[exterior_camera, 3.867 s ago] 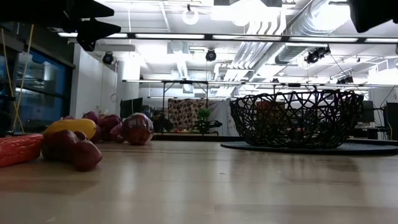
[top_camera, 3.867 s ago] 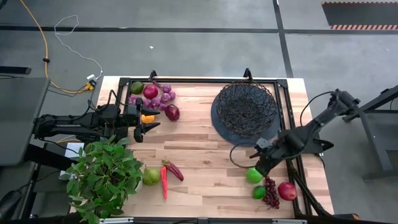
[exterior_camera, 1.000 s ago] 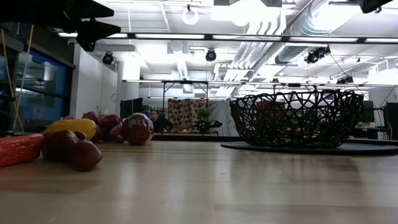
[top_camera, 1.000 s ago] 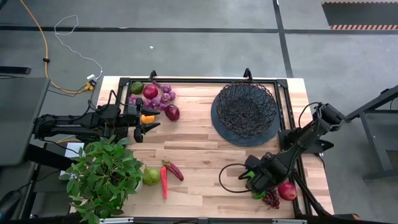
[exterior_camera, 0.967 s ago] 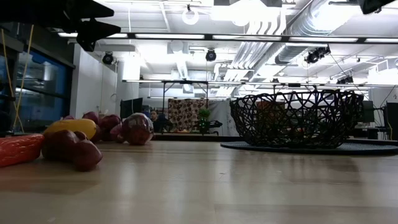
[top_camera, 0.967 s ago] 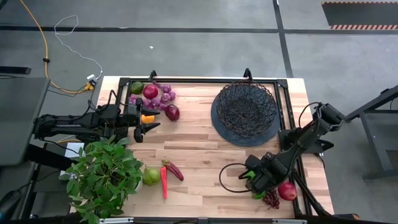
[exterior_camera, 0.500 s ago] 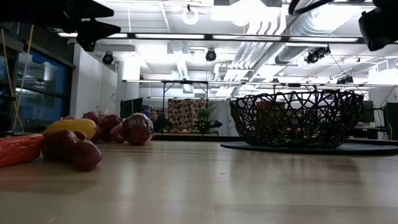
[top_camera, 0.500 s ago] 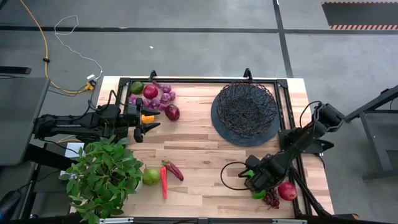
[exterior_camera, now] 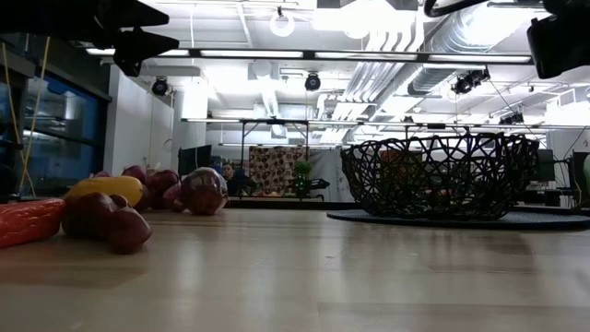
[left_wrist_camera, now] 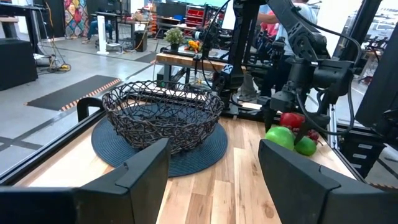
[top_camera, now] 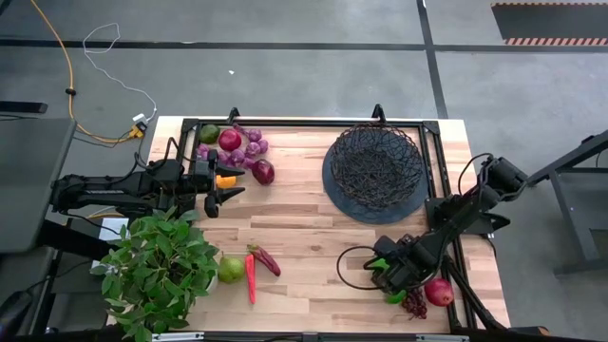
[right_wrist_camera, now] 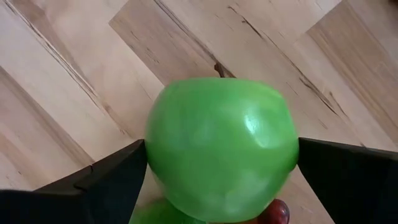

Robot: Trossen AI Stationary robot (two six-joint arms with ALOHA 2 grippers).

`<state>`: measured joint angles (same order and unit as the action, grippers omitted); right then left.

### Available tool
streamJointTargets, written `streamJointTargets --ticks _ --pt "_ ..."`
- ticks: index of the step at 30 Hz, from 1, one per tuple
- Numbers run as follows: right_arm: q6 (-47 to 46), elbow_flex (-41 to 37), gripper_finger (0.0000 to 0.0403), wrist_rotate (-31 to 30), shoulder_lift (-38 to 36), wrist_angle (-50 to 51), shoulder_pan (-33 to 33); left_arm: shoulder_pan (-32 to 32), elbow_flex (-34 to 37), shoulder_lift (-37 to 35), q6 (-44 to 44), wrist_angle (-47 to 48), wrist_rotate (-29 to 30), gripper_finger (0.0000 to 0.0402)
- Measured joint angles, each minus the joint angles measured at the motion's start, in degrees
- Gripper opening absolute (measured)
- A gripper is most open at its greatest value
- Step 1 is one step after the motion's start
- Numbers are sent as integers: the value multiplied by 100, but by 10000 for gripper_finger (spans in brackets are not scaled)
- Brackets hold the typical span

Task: Build produce basket
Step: Put the green apple into the black wire basket

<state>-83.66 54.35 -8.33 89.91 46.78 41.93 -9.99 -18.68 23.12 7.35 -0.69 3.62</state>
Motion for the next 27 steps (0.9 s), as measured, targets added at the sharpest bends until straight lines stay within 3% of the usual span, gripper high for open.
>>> streamJointTargets --ticks 6,17,24,27 --pt "9 -2 370 30 -7 2 -4 -1 0 -1 0 0 0 236" --pt "162 -39 324 70 -232 199 -7 -1 0 2 0 0 1 236" --pt "1761 -35 322 26 -304 -885 -26 2 0 -1 0 0 2 236" --pt "2739 -28 321 -375 -306 -1715 -268 1 0 0 0 2 2 236"
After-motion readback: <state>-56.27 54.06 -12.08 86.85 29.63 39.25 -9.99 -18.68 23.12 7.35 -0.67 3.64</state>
